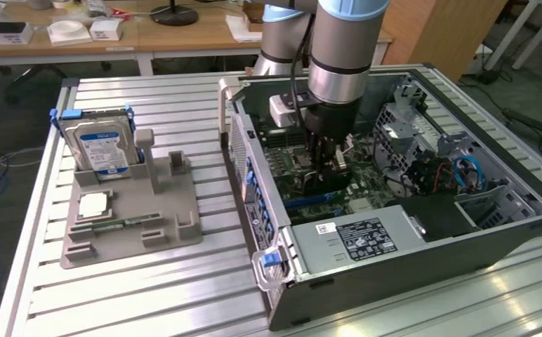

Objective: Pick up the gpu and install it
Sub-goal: 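Insert the gpu into the slot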

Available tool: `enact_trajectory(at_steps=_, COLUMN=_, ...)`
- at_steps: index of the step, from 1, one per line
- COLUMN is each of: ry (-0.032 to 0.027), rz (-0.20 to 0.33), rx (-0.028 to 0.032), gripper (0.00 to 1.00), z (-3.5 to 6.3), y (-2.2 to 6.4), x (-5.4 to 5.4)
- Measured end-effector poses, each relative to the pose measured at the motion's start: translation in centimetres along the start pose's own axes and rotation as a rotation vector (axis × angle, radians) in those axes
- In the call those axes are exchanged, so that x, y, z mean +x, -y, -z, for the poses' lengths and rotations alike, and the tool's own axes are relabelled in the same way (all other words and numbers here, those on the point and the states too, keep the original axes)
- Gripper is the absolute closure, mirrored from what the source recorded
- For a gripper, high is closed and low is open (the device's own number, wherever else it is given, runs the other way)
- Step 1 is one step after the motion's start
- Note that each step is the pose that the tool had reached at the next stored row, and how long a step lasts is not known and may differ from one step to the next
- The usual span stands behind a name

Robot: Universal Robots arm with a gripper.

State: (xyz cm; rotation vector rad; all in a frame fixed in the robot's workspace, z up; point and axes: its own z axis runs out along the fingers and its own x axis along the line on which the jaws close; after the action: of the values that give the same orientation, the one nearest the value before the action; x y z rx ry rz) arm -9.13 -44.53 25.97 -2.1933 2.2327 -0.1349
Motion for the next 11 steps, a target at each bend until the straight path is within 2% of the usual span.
enact_trajectory(at_steps=2, ry=-0.0010, rz=-0.014, rx=-0.0009, gripper=0.74, z=0.00, y=0.00, x=0.00)
enact_trajectory(at_steps=11, ry=-0.0008, rz=-0.015, rx=-0.0007, gripper=0.74, z=-0.02, y=0.01, x=0.15)
